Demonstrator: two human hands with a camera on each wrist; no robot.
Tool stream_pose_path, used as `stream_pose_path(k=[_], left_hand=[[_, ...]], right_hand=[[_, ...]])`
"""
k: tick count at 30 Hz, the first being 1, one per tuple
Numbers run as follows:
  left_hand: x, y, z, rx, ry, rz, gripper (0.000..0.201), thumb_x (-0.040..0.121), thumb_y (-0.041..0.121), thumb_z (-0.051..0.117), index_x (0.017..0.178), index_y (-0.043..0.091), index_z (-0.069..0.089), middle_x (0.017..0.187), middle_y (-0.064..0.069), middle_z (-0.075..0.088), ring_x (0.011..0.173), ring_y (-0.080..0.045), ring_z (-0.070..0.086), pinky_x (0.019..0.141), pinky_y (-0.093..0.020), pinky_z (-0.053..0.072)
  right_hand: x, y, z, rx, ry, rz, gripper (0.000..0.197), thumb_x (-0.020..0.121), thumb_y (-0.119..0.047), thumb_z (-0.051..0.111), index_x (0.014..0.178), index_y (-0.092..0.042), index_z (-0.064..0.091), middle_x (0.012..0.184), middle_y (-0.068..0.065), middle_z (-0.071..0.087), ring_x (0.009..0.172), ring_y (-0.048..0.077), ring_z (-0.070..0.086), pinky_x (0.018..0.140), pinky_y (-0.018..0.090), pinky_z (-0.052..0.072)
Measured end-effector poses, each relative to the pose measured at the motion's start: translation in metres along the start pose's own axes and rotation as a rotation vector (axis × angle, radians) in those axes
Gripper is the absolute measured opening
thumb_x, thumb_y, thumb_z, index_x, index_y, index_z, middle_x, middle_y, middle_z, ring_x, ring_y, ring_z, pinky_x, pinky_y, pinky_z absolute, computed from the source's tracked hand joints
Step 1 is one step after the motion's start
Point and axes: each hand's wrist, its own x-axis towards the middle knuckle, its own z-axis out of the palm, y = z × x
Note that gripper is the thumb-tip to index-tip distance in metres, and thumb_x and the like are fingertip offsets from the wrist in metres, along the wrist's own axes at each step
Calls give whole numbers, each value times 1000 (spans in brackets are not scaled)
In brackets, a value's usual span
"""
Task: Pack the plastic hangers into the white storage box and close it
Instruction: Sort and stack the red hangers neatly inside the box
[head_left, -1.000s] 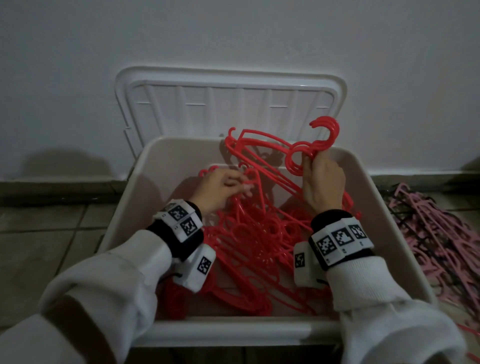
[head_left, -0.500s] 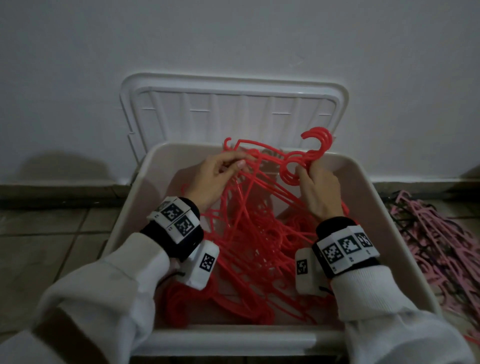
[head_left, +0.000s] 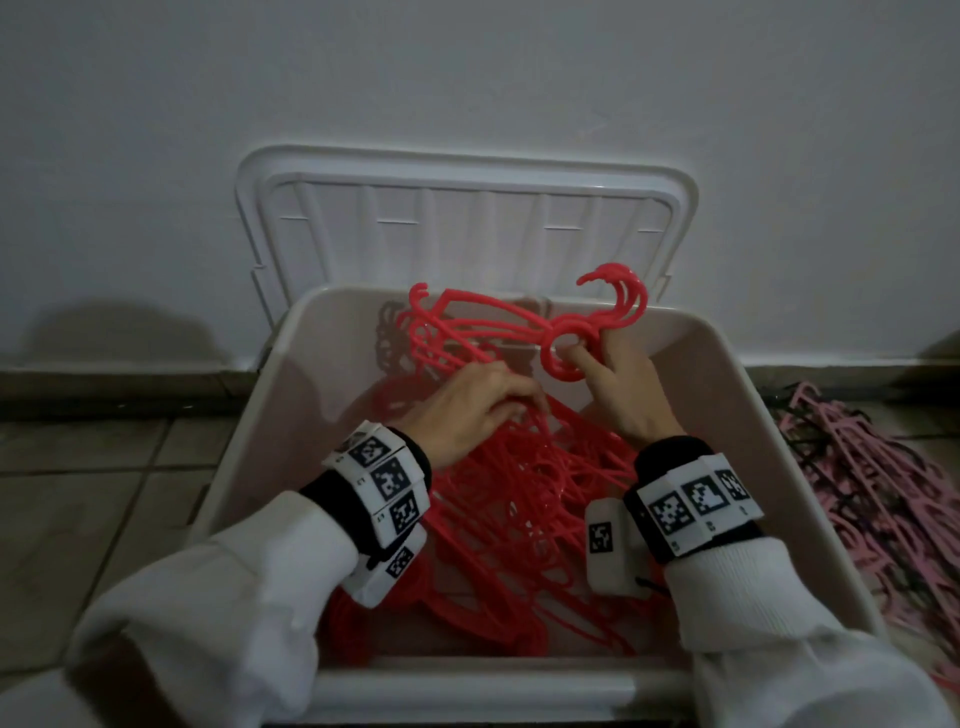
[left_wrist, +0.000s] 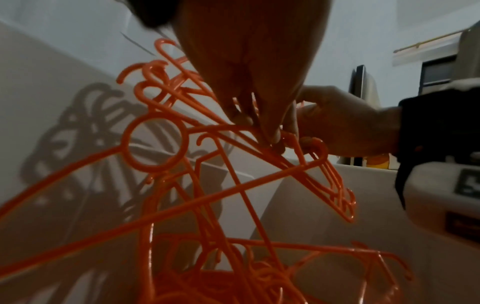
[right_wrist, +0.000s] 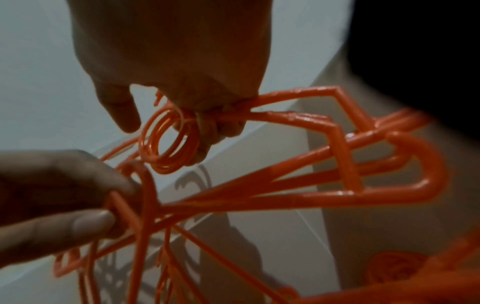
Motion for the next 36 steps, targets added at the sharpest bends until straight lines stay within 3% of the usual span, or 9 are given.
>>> stream_pose_path(k=[7,12,15,18,21,24,29,32,36], left_hand=[[0,2,5,-72,96,68,18,79,0,65,93,5,74,94,1,64,89,-3,57,78,1,34],[-1,6,7,-178,26,-72,19,77,3,71,94,9,75,83,8,67,77,11,57,69,0,36],[-2,8,7,-141,-3,-22,15,78,6,71,92,10,76,85,9,64,84,1,57,73,-2,38],[-2,9,7,-77,8,8,16,80,6,70,93,12,75,84,10,59,82,-3,57,74,-9,41],[-3,12,7,-37,-19,26,18,81,6,67,96,13,75,84,13,52,81,-2,54,74,-17,42],[-2,10,9,-17,-86,56,25,81,1,62,99,14,74,88,8,60,84,-10,60,75,-27,45],[-1,12,11,18,-86,188,39,68,-9,51,94,7,74,91,-5,69,88,-10,51,81,-13,31],[-2,18,20,0,-154,294,31,71,-1,46,86,4,72,90,-6,70,90,-12,50,89,-18,32],[-6,28,32,14,-216,394,21,70,5,45,75,3,65,77,-10,66,79,-19,56,71,-36,38]], right_hand=[[7,6,7,48,-198,25,50,63,-54,54,100,-21,48,89,-3,55,88,17,53,85,39,43],[9,16,4,127,-66,52,19,99,-32,38,110,-20,48,104,1,54,98,17,49,92,40,38],[7,15,2,59,-29,-18,30,100,-31,35,121,-14,48,112,2,57,107,20,52,95,40,38],[11,17,10,48,-135,-2,30,95,-40,43,112,-17,54,112,7,63,108,24,57,97,45,40],[11,9,15,165,-306,65,20,92,-35,49,91,-19,60,89,2,62,81,11,56,83,39,44],[6,2,13,227,-470,130,31,95,-13,35,82,6,55,75,15,48,68,11,43,66,32,40],[5,0,15,339,-492,228,37,93,1,30,62,-16,40,61,0,36,52,4,35,49,15,31],[5,0,21,451,-563,289,31,95,-10,34,68,-14,50,66,3,46,58,8,42,58,20,38],[5,2,26,408,-643,262,23,93,-28,51,78,-14,62,76,2,63,72,10,56,77,23,46]])
